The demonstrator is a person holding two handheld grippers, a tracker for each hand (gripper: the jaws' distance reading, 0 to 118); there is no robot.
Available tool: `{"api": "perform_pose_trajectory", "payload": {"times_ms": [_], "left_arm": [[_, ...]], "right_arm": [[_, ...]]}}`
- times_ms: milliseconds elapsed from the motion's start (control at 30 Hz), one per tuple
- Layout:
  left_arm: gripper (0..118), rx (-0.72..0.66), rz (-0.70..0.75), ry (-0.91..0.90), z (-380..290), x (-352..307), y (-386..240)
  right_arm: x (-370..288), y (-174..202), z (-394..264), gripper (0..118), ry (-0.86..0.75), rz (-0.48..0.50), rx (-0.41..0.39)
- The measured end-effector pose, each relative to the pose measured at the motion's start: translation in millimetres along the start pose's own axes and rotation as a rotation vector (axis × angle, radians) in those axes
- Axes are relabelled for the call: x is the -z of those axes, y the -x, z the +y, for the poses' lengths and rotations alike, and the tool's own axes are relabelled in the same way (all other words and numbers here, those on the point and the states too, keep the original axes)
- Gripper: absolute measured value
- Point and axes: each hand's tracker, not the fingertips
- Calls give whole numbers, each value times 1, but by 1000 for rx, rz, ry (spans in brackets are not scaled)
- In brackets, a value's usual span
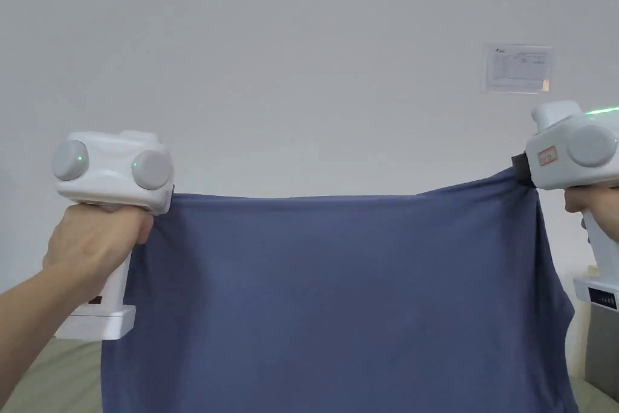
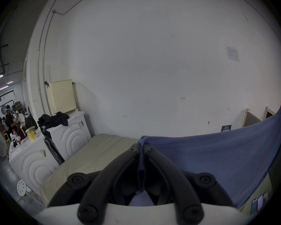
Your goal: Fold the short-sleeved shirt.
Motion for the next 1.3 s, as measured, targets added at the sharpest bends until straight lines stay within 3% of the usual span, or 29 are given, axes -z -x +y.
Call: {"api": "perform_pose_trajectory", "payload": {"times_ms": [400,500,633,800,933,1000,1033,1300], "left_arm": [[0,-8,28,-23,15,82,-36],[0,-23,37,-17,7,106,-44],[0,-41,31,-3,-16,135,-50],[0,18,24,82,-79,166,-59],[0,21,-3,203,-155,173,-55],[0,25,-22,260,-200,164,-49],[0,38,-44,288,-221,156,-45],[0,151,-91,453,-367,59,3]], "right_arm": [[81,2,29,0,-32,-49,-7],[91,8,14,0,-29,-40,25],[115,17,-19,0,1,-40,-11],[138,29,-95,0,89,-1,25],[116,40,-180,0,181,83,111],[88,47,-231,0,230,136,114],[76,51,-252,0,269,125,70],[-64,65,-404,0,403,205,109]]}}
